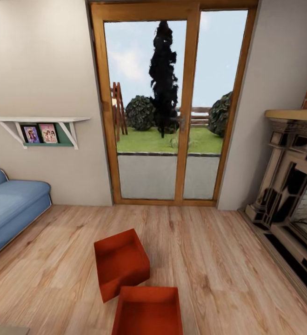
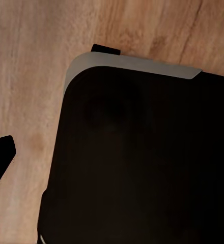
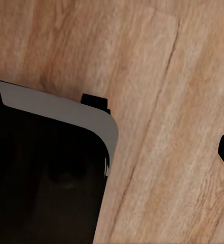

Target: Move the two storage containers from the living room to the garage. In the garage, place one container on the floor and stack the other container on top of it (either order is fine).

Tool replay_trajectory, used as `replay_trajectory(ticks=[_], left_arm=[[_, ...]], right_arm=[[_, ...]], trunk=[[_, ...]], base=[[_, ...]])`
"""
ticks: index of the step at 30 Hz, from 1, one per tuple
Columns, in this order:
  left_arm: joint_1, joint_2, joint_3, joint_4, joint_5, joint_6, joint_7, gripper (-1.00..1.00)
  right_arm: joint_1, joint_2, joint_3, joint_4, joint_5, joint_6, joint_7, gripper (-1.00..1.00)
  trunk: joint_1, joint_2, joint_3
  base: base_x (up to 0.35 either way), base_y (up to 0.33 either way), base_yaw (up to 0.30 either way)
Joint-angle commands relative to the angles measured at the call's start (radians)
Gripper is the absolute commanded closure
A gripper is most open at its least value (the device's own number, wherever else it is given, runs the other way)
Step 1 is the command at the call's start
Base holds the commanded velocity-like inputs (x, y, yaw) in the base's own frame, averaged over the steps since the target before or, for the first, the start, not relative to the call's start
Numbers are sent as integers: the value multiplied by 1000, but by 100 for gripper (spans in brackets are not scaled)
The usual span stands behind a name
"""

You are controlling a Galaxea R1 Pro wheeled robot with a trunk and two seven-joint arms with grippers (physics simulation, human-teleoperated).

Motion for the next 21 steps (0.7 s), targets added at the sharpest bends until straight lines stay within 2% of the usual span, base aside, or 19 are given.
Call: replay_trajectory(ticks=[1, 7, 14, 21], left_arm=[[0, 0, 5, -1, 4, -2, 0, -100], [0, 0, 10, -6, 8, -2, 0, -100], [0, 0, 13, -8, 10, -1, 3, -100], [0, 0, 12, -8, 10, -1, 1, -100]], right_arm=[[-1, 1, 9, 3, -10, -6, -1, -100], [-1, 1, 8, 3, -11, -6, -1, -100], [-1, 0, 9, 3, -11, -6, -1, -100], [-1, 0, 9, 3, -11, -6, -1, -100]], trunk=[[0, 0, -1], [0, 0, -1], [0, 0, -1], [0, 0, -1]], base=[[50, 0, 0], [7, 15, 0], [-83, 154, 0], [-18, 26, 0]])
